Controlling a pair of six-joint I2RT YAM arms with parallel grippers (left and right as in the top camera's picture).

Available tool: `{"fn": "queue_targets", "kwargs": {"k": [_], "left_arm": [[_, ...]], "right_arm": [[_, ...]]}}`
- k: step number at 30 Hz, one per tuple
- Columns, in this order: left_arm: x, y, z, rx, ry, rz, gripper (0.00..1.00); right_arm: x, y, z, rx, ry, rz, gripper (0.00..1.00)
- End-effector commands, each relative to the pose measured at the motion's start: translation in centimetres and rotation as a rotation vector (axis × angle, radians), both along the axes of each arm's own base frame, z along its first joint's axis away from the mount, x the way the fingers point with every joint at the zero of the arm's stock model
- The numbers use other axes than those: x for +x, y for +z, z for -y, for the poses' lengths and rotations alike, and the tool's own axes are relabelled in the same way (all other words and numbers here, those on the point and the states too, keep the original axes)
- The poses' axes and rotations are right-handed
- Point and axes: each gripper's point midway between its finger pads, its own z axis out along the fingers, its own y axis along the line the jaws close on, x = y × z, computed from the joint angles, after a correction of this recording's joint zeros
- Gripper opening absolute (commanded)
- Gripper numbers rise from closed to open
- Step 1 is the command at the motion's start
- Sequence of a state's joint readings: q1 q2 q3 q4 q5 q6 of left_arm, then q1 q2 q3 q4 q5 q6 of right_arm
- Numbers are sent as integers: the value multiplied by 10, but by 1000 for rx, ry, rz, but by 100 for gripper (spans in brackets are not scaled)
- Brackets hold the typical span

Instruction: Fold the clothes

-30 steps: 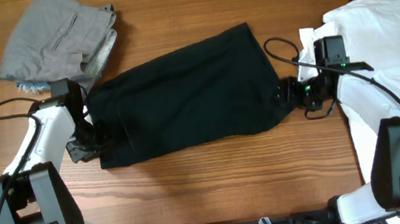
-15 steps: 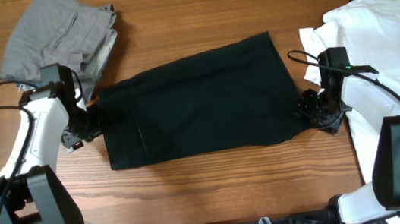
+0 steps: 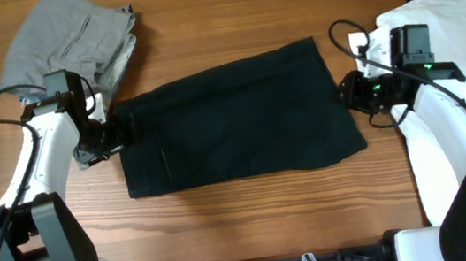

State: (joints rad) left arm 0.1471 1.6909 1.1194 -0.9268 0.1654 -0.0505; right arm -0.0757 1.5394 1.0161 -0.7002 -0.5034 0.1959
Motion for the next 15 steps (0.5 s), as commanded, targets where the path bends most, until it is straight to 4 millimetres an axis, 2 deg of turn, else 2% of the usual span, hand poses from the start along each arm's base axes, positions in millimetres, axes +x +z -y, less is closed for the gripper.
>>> {"fn": "queue_targets", "kwargs": {"k": [1, 6, 9, 10, 12, 13, 15], "left_arm": [[6, -15, 5, -45, -68, -9, 90], [0, -46, 7, -70, -117, -89, 87], [3, -47, 32, -217, -202, -52, 80], [5, -46, 37, -252, -223, -37, 75], [8, -46, 43, -283, -244, -15, 52], [10, -48, 42, -281, -244, -10, 44], [12, -52, 42, -281, -245, -6, 45]], "right_arm": [[-5, -14, -32, 50, 121, 9, 29], [-8, -34, -50, 52, 171, -14, 29], [-5, -44, -48, 47, 144, -42, 30], [-4, -49, -45, 34, 114, -60, 29], [0, -58, -41, 17, 78, -80, 29], [0, -61, -41, 20, 70, -89, 29], [0, -66, -41, 24, 59, -108, 29]]}}
